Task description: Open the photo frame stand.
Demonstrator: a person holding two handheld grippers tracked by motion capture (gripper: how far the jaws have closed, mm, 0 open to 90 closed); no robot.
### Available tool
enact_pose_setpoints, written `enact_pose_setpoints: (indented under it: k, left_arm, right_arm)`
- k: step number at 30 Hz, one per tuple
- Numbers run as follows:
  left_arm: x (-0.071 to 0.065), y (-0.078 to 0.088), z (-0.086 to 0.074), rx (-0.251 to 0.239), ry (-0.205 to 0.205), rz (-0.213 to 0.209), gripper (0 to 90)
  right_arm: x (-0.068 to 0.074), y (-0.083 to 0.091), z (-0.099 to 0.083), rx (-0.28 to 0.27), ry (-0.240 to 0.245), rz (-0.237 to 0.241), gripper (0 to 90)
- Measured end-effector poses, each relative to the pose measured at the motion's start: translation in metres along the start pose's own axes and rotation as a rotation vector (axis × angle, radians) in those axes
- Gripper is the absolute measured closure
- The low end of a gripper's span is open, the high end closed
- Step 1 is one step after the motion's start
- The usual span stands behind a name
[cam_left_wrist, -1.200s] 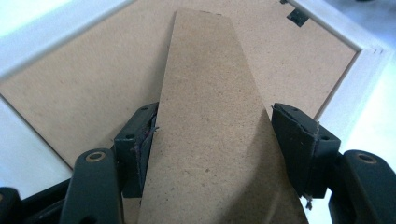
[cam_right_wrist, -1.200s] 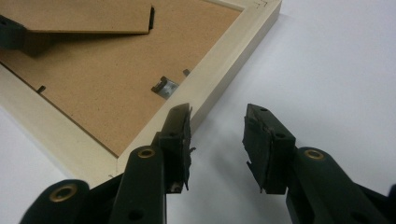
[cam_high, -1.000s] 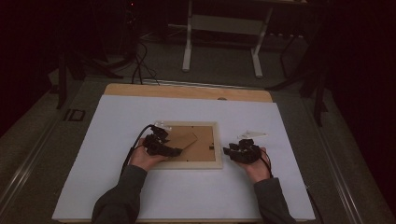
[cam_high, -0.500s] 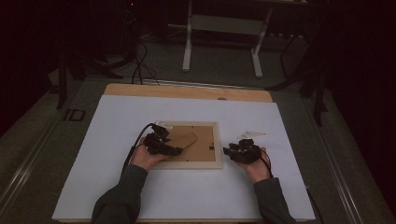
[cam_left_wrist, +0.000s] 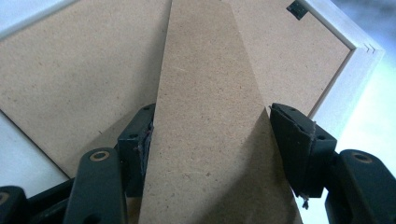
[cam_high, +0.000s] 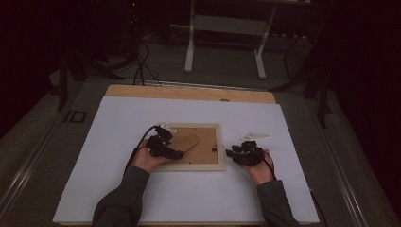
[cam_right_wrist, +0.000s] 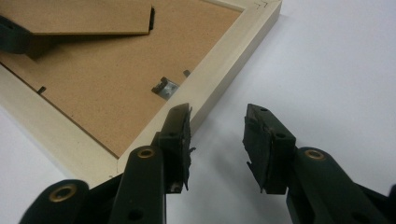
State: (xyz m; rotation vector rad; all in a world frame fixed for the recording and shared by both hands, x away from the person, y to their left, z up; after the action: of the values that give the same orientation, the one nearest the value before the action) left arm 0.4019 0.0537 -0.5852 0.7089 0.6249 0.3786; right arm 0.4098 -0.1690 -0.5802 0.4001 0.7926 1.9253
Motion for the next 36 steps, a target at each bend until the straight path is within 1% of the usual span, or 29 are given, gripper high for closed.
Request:
enact_pose_setpoints:
  k: [3,9,10,12,15,20,22,32,36]
  left_arm:
    - [-0.001,0.000,0.001,0.002,-0.035,0.029,38.2]
    - [-0.003,0.002,0.002,0.000,-0.070,0.059,38.2]
    - [-0.003,0.002,0.002,0.000,-0.070,0.059,38.2]
    - [-0.005,0.003,0.003,-0.006,-0.092,0.072,38.2]
    - [-0.007,0.004,0.004,-0.016,-0.103,0.081,38.2]
    - [-0.008,0.005,0.004,-0.016,-0.118,0.090,38.2]
    - [-0.009,0.005,0.004,-0.022,-0.121,0.096,38.2]
    - [-0.013,0.007,0.005,-0.029,-0.155,0.124,38.2]
    - [-0.013,0.008,0.005,-0.032,-0.164,0.130,38.2]
  right_arm:
    - [0.000,0.001,0.001,-0.002,-0.002,-0.001,60.8]
    - [-0.001,0.001,0.002,-0.008,-0.002,-0.002,60.7]
    - [-0.001,0.001,0.002,-0.008,-0.002,-0.002,60.7]
    - [0.000,0.001,0.003,-0.008,-0.004,-0.002,60.0]
    - [0.000,0.002,0.005,-0.015,-0.002,-0.004,59.6]
    - [-0.001,0.004,0.008,-0.025,-0.009,-0.011,58.9]
    - [0.000,0.005,0.009,-0.028,-0.017,-0.003,58.6]
    - [0.002,0.007,0.012,-0.036,-0.018,-0.005,57.5]
    - [0.004,0.012,0.016,-0.044,-0.025,-0.005,57.1]
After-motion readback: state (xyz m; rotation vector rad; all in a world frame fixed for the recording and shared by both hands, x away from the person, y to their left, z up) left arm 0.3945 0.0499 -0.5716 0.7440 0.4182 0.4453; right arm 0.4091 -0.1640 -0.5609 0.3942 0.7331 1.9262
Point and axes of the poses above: each handheld gripper's, and its own axes: y roughly backward along the jaws, z roughly out of its top, x roughly to its left, the point moved 10 cm from there along -y, roughly forward along the jaws, and after that the axes turned 15 degrees about -z, right-handed, at the moved point
